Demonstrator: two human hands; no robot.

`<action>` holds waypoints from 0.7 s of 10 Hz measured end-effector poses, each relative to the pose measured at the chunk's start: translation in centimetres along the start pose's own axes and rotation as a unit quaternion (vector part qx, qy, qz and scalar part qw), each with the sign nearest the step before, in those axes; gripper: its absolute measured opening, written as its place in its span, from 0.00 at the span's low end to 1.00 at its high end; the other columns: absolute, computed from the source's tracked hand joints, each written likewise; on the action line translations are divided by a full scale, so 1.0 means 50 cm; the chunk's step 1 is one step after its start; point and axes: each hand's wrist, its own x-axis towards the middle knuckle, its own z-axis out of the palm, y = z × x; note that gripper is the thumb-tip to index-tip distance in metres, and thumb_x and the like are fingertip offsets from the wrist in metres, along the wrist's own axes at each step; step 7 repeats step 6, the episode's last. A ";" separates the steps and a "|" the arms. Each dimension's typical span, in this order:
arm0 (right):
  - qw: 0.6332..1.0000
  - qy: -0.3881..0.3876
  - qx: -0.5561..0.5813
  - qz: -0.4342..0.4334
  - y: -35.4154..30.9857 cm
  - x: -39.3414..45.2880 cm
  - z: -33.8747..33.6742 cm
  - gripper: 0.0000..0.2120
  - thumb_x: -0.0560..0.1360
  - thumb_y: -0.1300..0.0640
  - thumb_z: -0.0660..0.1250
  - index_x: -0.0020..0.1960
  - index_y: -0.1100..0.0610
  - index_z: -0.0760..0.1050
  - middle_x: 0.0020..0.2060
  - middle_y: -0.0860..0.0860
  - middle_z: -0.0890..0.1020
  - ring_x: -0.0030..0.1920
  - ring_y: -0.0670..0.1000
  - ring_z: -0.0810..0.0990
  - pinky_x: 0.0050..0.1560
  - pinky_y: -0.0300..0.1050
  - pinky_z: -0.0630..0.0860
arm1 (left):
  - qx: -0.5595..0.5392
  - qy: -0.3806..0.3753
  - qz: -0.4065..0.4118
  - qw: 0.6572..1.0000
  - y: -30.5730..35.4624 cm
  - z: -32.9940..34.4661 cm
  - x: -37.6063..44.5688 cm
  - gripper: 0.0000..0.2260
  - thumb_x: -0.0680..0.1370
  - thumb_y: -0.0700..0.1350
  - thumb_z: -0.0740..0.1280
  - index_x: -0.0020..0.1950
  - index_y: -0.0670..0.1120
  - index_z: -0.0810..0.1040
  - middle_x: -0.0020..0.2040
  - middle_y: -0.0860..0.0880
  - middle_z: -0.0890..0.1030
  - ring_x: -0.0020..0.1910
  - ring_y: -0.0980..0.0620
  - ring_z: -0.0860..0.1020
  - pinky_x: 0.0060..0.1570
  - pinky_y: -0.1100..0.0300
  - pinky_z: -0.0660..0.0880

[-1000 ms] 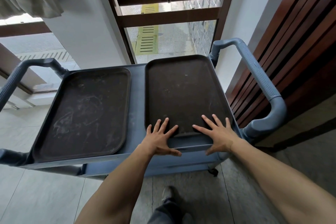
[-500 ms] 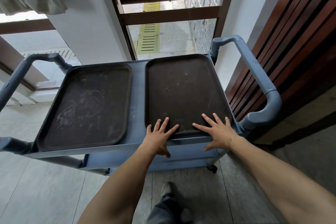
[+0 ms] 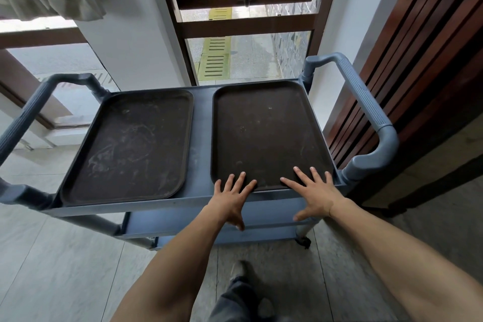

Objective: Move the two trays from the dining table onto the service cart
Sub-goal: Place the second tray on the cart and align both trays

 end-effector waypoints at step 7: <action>0.999 0.014 0.029 0.031 -0.110 -0.049 -0.020 0.46 0.70 0.24 0.58 0.79 0.39 0.39 0.81 0.51 0.49 0.79 0.61 0.49 0.74 0.68 0.45 | -0.069 0.050 0.008 0.996 -0.091 0.046 -0.140 0.52 0.70 0.57 0.75 0.81 0.55 0.40 0.82 0.49 0.40 0.80 0.44 0.41 0.76 0.45 0.44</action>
